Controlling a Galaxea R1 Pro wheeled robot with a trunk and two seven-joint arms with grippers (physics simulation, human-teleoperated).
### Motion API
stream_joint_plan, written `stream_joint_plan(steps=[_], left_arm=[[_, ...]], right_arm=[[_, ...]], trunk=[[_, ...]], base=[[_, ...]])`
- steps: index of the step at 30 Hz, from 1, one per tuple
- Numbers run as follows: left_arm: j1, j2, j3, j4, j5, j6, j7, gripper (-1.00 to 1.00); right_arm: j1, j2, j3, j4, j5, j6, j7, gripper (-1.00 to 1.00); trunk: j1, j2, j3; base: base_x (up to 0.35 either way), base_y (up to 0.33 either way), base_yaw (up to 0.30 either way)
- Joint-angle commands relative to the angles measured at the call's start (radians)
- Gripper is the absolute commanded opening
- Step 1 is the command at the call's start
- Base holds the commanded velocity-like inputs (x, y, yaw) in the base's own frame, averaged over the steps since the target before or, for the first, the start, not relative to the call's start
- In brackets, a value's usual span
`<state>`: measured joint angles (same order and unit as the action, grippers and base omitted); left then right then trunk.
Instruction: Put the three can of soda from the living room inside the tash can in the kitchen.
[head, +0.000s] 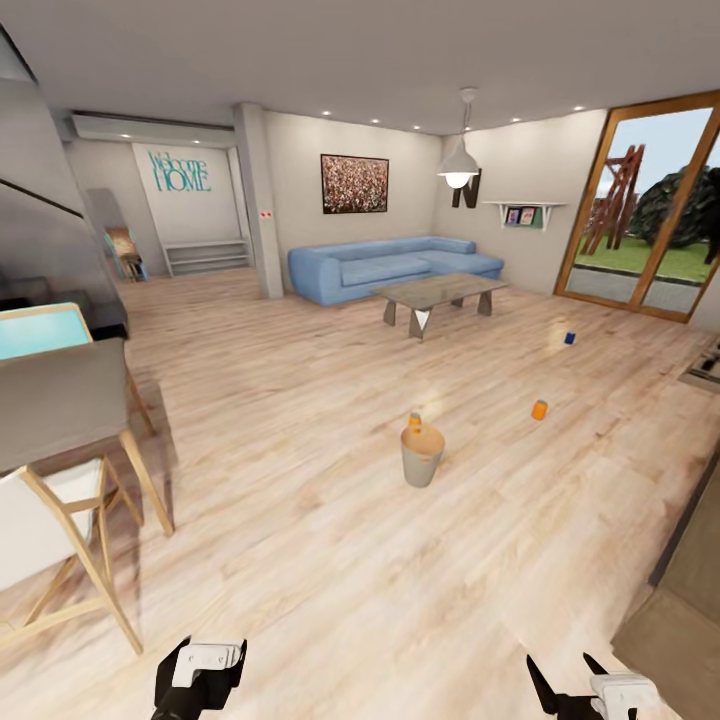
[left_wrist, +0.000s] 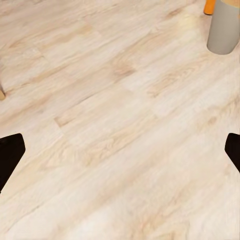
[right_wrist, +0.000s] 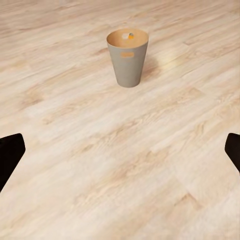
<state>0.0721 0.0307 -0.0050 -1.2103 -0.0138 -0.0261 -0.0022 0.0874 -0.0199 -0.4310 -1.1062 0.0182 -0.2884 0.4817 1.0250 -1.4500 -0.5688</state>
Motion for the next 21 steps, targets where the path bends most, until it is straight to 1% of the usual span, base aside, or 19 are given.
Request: stream_joint_plan(steps=[1, 21], left_arm=[[0.0, 0.0, 0.0, 0.0, 0.0, 0.0, 0.0, 1.0], [0.0, 0.0, -0.001, 0.0, 0.0, 0.0, 0.001, 1.0]], right_arm=[[0.0, 0.0, 0.0, 0.0, 0.0, 0.0, 0.0, 1.0], [0.0, 0.0, 0.0, 0.002, -0.002, 0.0, 0.0, 1.0]], trunk=[[0.0, 0.0, 0.0], [0.0, 0.0, 0.0]], base=[[0.324, 0.0, 0.0], [0.324, 0.0, 0.0]])
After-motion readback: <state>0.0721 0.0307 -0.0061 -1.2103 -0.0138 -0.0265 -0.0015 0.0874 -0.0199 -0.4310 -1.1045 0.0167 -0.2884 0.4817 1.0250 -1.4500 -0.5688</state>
